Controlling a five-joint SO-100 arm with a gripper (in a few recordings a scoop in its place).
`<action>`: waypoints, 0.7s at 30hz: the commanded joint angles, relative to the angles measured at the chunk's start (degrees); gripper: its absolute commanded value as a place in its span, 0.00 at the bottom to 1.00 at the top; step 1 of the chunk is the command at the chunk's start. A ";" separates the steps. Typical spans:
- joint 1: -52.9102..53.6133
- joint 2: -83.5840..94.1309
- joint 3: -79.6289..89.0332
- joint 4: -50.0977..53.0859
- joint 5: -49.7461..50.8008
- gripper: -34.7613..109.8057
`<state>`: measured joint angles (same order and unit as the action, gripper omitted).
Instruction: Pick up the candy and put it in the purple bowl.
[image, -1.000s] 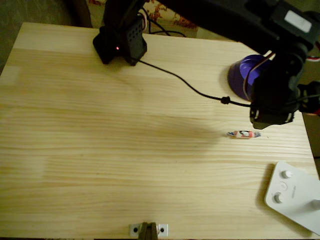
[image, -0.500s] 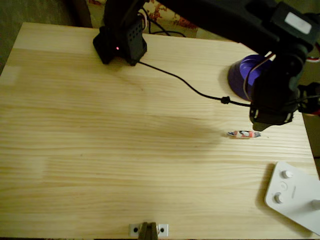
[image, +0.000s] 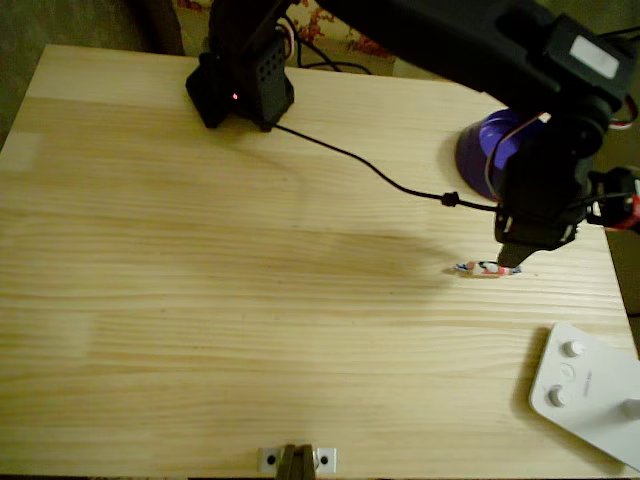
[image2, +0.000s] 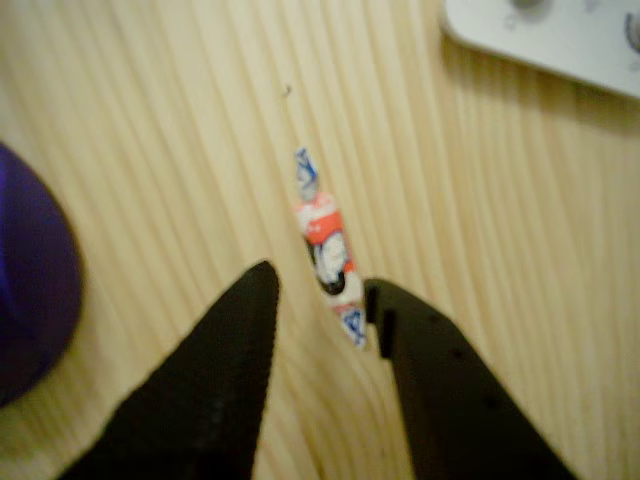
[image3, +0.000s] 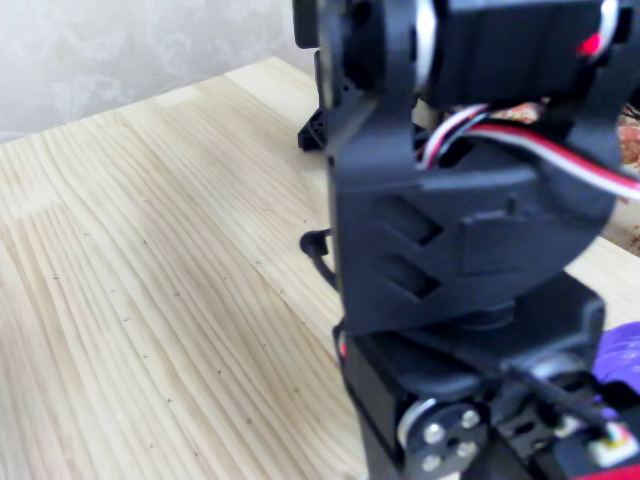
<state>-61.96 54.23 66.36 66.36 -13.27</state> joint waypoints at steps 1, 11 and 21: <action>-1.85 5.80 -0.44 0.18 -1.76 0.39; -1.32 8.26 3.96 2.64 -4.39 0.46; -0.35 6.94 0.70 -2.02 -3.69 0.46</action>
<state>-62.31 54.32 71.10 65.74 -17.14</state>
